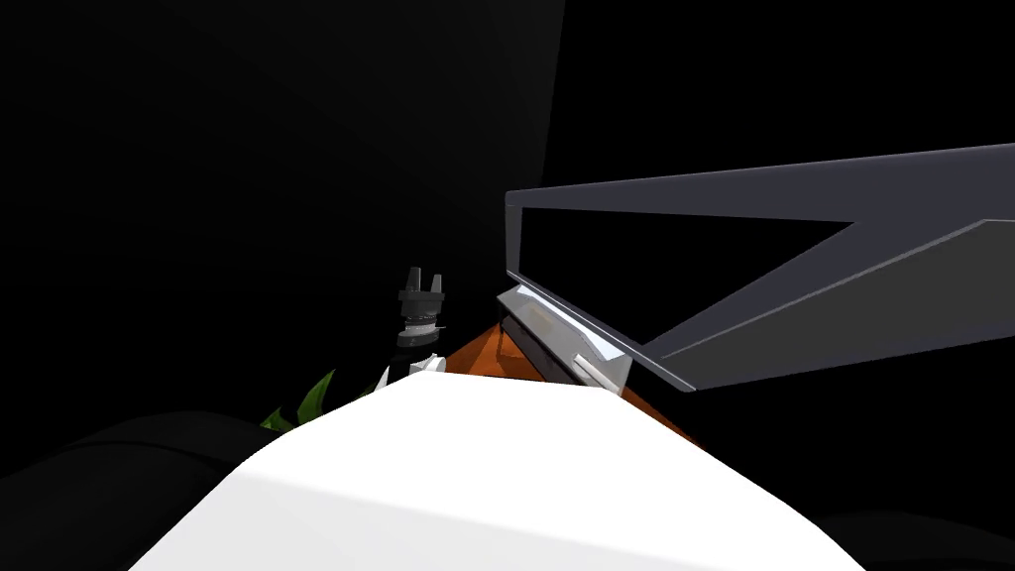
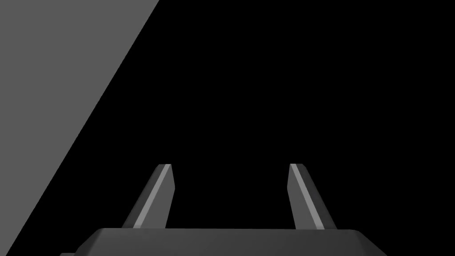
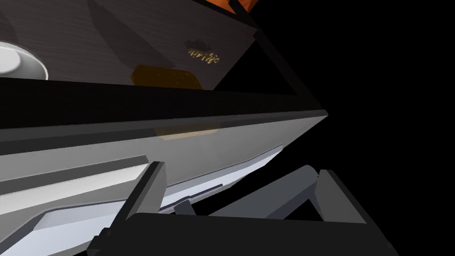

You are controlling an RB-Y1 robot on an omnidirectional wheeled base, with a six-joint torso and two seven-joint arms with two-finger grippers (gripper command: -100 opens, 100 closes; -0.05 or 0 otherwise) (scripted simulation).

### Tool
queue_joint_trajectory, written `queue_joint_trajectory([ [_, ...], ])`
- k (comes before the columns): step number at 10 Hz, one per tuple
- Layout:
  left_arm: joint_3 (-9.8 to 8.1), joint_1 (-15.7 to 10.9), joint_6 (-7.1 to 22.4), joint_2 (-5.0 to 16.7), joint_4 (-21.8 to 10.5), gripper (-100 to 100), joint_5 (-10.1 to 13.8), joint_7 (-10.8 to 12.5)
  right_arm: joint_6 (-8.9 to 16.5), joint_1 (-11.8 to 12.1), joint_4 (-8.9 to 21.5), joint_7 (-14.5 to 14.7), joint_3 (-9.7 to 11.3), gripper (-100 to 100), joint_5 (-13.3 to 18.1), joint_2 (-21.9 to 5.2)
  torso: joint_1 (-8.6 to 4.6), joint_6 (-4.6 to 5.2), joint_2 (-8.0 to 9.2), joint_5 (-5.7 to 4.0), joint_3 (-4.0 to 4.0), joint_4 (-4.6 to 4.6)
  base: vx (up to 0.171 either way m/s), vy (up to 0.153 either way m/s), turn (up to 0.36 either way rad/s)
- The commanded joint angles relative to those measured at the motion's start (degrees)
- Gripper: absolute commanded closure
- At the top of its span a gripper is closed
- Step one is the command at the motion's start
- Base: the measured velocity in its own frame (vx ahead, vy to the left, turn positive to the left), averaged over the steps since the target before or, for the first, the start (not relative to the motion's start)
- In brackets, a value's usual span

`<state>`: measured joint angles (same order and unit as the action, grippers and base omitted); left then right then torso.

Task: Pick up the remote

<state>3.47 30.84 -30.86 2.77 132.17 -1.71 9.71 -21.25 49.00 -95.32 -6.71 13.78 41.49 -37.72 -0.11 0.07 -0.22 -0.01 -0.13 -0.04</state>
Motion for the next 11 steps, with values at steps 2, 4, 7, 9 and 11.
queue_joint_trajectory([
  [2, 0.0, 0.0, 0.0, 0.0, 0.0, 0, 0.0, 0.0, 0.2, 1.0, 3.7, -0.2, 0.1, -100, 3.5, -1.6, -0.03, -0.04, -0.07, -0.01, -0.03, -0.01, 0.066, -0.02, 0.306],
  [4, 0.0, 0.0, 0.0, 0.0, 0.0, 0, 0.0, 0.0, 1.0, 2.0, 6.2, -0.4, 0.4, -100, 6.4, -2.8, 0.05, -0.04, -0.11, 0.01, -0.06, -0.02, 0.066, -0.009, 0.298],
  [7, -0.01, 0.0, 0.0, 0.0, 0.0, 0, 0.0, 0.0, 1.8, 3.0, 8.7, -0.6, 0.7, -100, 9.2, -3.8, -0.03, 0.03, -0.06, -0.02, -0.04, -0.01, 0.045, -0.024, 0.198],
  [9, 0.0, 0.0, 0.0, 0.0, 0.0, 0, 0.0, 0.0, 3.4, 4.8, 13.4, -1.1, 1.3, -100, 13.6, -5.6, 0.1, -0.03, 0.04, 0.02, 0.03, 0.02, 0.053, -0.01, 0.361],
  [11, 0.0, 0.0, 0.0, 0.0, 0.0, 0, 0.0, 0.0, 4.1, 5.6, 15.5, -1.3, 1.6, -100, 16.6, -6.3, -0.02, 0.0, -0.1, -0.01, -0.06, -0.02, 0.051, -0.033, 0.311],
])
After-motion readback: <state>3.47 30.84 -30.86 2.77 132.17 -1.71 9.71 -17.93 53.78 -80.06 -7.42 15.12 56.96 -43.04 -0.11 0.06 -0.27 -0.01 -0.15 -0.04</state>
